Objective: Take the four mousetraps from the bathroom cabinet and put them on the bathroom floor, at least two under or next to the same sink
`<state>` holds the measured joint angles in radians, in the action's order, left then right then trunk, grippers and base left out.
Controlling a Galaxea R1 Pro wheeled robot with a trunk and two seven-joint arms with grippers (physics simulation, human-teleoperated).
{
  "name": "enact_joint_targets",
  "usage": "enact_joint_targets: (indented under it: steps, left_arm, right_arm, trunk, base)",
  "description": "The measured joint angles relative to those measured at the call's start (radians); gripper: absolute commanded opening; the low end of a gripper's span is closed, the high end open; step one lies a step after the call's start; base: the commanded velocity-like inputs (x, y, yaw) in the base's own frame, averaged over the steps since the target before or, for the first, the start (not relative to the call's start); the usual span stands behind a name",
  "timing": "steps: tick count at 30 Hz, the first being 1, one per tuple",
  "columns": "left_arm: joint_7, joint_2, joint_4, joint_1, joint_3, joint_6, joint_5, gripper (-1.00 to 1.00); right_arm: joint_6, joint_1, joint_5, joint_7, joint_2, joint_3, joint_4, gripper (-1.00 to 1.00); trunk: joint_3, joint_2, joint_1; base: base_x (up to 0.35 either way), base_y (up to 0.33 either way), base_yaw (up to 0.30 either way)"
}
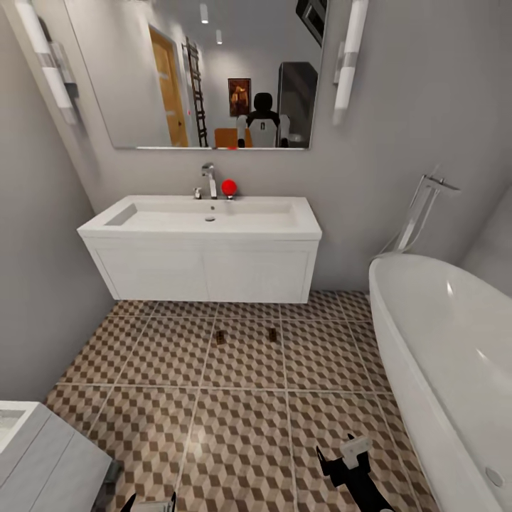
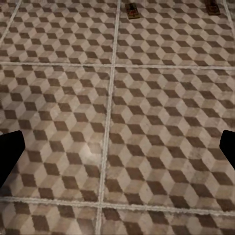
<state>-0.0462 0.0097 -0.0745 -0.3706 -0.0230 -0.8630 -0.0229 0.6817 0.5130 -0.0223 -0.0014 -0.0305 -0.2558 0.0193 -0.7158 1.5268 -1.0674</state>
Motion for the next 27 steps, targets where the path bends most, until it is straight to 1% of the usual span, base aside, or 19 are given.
enact_joint_targets:
  steps: [27]
  left_arm:
    - [0.000,-0.002,0.000,0.001,0.000,0.003,0.000,1.00]
  right_arm:
    - [0.000,0.000,0.000,0.000,0.000,0.000,0.000,1.00]
  trunk:
    - [0.085,-0.189,0.104]
  base:
    - [0.000,0.000,0.000]
